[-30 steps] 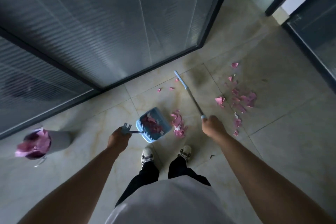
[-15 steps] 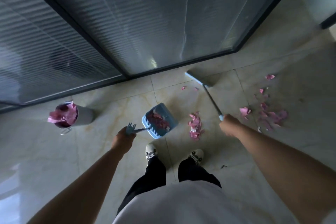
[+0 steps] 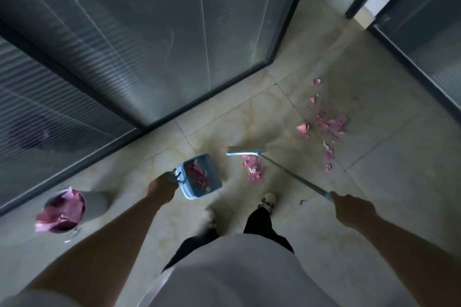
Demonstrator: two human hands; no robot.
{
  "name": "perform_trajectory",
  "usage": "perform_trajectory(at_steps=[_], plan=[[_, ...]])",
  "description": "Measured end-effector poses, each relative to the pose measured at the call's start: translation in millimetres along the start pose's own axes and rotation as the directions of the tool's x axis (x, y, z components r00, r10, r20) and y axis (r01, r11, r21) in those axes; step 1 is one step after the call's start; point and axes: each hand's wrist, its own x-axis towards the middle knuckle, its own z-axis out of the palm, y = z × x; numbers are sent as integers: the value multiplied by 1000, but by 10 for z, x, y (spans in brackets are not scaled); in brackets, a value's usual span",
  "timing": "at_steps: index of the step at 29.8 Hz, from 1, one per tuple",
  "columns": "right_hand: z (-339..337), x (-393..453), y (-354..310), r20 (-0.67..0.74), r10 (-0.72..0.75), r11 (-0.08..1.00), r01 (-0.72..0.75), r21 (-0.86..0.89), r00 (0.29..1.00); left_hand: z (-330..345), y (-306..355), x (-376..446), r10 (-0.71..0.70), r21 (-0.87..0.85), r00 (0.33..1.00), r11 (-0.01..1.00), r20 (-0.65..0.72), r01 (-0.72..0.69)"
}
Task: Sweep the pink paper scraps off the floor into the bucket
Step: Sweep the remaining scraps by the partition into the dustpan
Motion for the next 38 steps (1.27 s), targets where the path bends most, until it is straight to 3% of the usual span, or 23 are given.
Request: perform_trajectory(at_steps=[4,7,14,21,26,38], plan=[[297,-333,7,-27,61,997,-59,50,998,-70,-52,37,16,46,998,999,61,-19],[540,-599,7,-4,150,959,-145,242,989,-16,-12,42,21,138,995,990,101,-35],[984,-869,-316,206,290,697,-354,623,935,240,117,39,83,175,986,979,145,-108],[901,-867,-919,373,244,505,-445,739,895,598,363,-1,92,204,976,970,195,-132],[941,-1009,-1096,365,158,524,-391,757,918,893,415,-49,204,138,956,962,210,-236],[947,-1232,-1093,322,57,606,-289,741,945,1274,586,-116,75,126,961,986,266,-112]])
